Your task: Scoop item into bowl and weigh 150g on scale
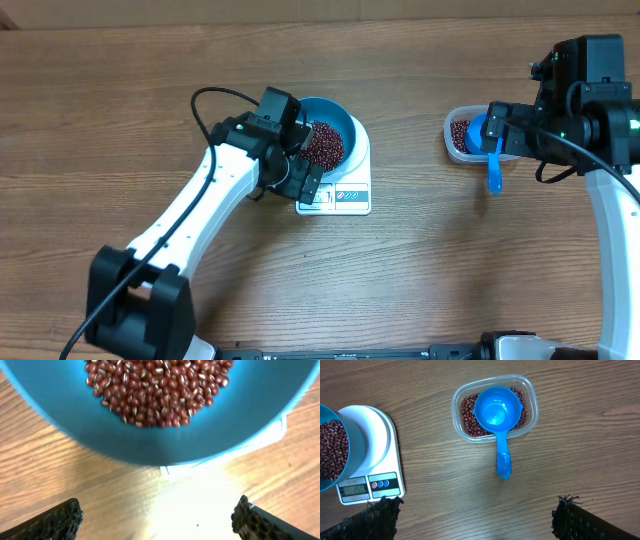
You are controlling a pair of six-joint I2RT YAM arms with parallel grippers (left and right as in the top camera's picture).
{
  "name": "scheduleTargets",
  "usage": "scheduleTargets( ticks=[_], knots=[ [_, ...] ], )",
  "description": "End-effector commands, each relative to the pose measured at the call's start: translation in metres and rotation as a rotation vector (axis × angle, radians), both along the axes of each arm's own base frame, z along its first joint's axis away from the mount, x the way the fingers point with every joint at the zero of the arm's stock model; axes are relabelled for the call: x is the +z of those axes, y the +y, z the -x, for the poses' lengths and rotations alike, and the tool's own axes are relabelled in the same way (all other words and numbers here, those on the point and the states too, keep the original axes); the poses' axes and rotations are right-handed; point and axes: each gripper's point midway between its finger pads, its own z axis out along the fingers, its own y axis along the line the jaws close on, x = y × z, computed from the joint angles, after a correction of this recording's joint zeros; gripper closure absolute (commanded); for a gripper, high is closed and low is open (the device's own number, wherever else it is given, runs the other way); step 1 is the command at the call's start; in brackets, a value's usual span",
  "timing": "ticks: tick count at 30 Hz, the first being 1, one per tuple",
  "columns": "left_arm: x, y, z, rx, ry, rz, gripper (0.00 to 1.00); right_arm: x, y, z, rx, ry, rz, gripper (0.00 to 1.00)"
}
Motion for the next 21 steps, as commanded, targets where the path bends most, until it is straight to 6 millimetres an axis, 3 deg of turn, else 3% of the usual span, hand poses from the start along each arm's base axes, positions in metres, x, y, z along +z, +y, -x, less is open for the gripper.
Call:
scheduleTargets(
  ticks=[1,9,21],
  knots=[
    [0.027,-0.004,0.001,-0.03,-0.06,0.035,0.0,0.014,-0.002,0.001,0.004,-0.044,0.013,0.0],
    [0.056,-0.007,0.004,-0.036,-0.132,0.088,0.0,0.014,-0.002,0.001,0.004,-0.044,0.013,0.0],
    [0.122,-0.02,-0.025,-0.1,-0.438,0.183,0.0,0.014,-0.003,0.001,0.003,-0.044,0.013,0.0]
  ],
)
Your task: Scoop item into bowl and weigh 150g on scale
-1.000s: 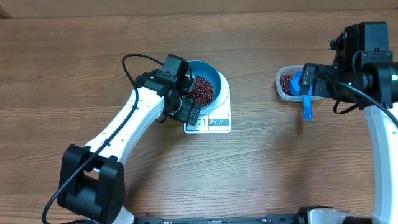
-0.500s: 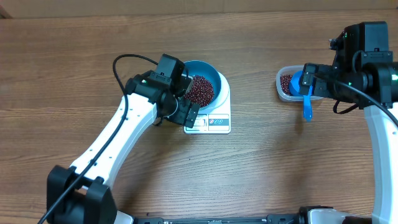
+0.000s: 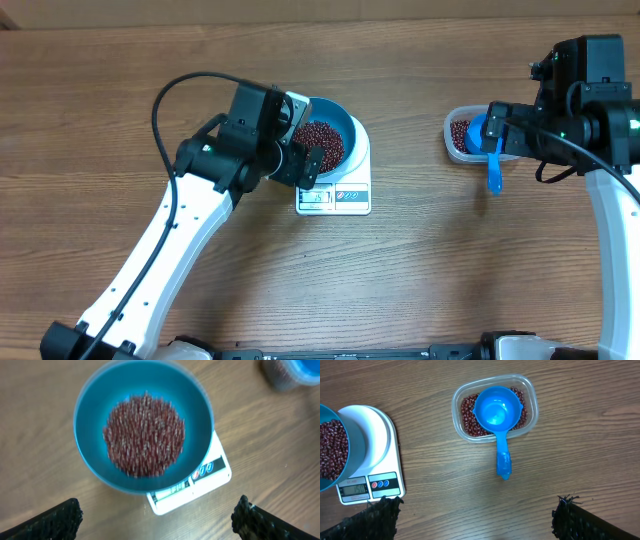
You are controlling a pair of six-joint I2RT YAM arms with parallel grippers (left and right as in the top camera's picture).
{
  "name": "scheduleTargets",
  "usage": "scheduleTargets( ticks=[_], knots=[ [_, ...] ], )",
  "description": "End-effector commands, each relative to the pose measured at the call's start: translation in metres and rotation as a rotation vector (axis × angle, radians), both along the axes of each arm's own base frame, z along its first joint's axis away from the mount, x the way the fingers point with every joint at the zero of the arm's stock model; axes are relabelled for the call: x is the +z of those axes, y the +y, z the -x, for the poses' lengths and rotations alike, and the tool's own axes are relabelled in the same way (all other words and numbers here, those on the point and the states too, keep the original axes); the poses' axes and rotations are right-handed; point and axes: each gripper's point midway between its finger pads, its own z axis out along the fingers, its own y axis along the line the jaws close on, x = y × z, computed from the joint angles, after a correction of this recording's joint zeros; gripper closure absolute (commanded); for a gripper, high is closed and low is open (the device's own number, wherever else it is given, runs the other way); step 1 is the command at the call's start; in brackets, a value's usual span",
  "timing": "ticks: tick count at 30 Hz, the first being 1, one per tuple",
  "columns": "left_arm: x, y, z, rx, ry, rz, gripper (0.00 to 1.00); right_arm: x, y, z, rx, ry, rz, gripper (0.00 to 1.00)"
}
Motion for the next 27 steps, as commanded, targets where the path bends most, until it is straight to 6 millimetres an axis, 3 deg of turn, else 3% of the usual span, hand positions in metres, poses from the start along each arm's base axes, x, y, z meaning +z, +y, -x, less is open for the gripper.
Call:
scheduleTargets(
  ticks=[1,11,16,20,27],
  knots=[
    [0.034,-0.006,-0.005,-0.067,-0.131,0.019,0.0,0.014,-0.002,0.0,0.004,-0.045,0.013,0.0],
    [0.111,-0.015,-0.028,-0.151,-0.488,0.045,0.01,0.014,-0.002,0.0,0.004,-0.045,0.013,0.0],
    [0.151,-0.014,-0.029,-0.156,-0.642,0.073,0.01,0.014,-0.002,0.0,0.004,-0.045,0.013,0.0],
    [0.164,-0.009,-0.021,-0.149,-0.706,0.074,0.01,0.014,-0.002,0.0,0.004,-0.045,0.013,0.0],
    [0.164,0.011,-0.003,-0.094,-0.804,0.103,0.0,0.014,-0.002,0.0,0.004,-0.045,0.013,0.0]
  ],
)
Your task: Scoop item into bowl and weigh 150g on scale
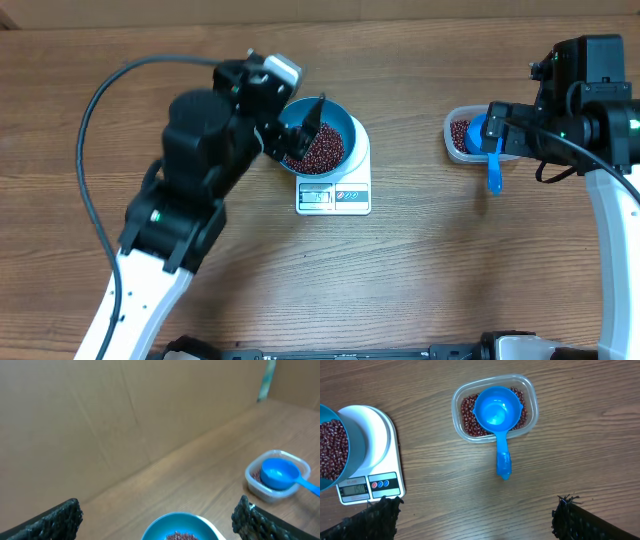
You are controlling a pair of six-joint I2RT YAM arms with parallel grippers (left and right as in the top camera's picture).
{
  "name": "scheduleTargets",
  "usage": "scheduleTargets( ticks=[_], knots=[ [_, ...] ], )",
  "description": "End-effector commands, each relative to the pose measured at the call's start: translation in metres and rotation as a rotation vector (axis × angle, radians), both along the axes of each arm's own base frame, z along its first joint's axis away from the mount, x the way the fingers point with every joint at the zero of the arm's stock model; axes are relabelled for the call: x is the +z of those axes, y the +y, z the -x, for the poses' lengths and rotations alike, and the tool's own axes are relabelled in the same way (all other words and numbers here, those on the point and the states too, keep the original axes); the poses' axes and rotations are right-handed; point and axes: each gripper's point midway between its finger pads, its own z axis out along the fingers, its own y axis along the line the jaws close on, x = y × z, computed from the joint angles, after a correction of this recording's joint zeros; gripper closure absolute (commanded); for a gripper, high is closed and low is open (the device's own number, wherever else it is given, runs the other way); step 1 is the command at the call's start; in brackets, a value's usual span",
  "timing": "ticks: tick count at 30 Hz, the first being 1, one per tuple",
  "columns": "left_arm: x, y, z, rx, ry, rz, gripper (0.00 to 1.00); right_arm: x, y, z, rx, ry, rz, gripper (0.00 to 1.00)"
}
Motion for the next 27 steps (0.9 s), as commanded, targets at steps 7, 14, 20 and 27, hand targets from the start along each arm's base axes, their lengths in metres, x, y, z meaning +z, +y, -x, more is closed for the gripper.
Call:
scheduleTargets(
  ticks=[7,14,20,27],
  knots=[
    [-0.017,0.05,0.026,0.116,-0.142,0.125,0.0,0.014,-0.002,0.001,0.004,-0.044,0.012,0.0],
    [-0.021,0.089,0.053,0.201,-0.292,0.185,0.0,0.014,-0.002,0.001,0.004,-0.044,0.012,0.0],
    [-0.036,0.118,0.074,0.281,-0.362,0.221,0.0,0.014,-0.002,0.001,0.004,-0.044,0.012,0.0],
    [-0.062,0.147,0.091,0.378,-0.388,0.271,0.0,0.014,-0.002,0.001,0.004,-0.044,0.012,0.0]
  ],
)
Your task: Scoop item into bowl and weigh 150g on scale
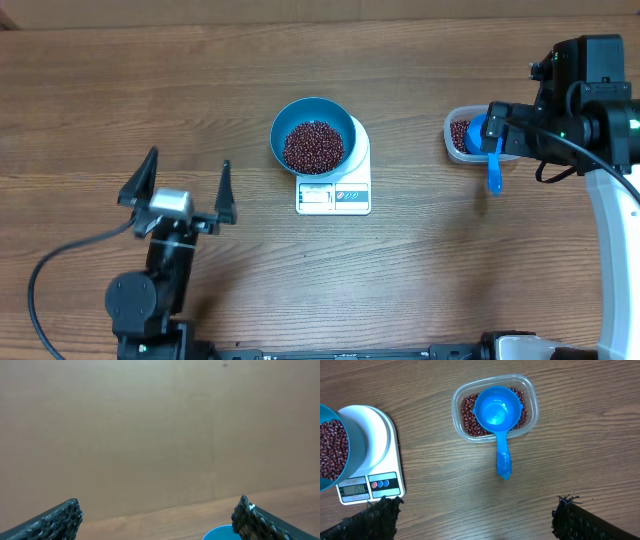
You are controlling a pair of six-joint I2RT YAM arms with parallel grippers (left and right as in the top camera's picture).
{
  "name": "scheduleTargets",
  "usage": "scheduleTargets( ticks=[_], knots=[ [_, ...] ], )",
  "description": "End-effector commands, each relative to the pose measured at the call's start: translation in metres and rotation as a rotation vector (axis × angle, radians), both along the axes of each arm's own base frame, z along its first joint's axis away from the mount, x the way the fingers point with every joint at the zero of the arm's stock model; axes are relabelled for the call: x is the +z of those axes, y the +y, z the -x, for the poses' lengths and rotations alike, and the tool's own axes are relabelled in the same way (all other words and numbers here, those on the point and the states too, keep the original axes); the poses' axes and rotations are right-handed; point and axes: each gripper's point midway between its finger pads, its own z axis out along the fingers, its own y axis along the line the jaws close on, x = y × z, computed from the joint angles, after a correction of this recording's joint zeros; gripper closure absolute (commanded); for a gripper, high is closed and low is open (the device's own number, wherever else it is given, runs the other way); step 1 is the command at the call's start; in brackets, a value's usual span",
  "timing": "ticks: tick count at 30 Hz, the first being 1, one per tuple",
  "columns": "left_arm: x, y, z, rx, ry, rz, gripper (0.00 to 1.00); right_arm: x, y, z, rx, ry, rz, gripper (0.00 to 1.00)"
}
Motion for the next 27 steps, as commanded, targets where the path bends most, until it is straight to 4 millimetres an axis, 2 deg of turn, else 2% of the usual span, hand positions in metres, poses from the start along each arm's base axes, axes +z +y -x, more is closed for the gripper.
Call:
scheduleTargets(
  ticks=[1,9,18,24,27],
  knots=[
    [-0.013,0.015,0.007,0.044,-0.007,0.057,0.0,0.014,-0.002,0.001,0.004,-0.044,0.012,0.0],
    [-0.042,0.041,0.02,0.135,-0.022,0.119,0.01,0.014,-0.002,0.001,0.003,-0.044,0.013,0.0],
    [-0.089,0.054,0.025,0.188,0.02,0.166,0.0,0.014,-0.002,0.001,0.004,-0.044,0.012,0.0],
    [-0.103,0.06,0.024,0.219,0.072,0.171,0.01,0.014,-0.002,0.001,0.004,-0.044,0.012,0.0],
    [-0.118,0.062,0.023,0.233,0.135,0.168,0.01,0.014,-0.002,0.001,0.004,-0.044,0.012,0.0]
  ],
)
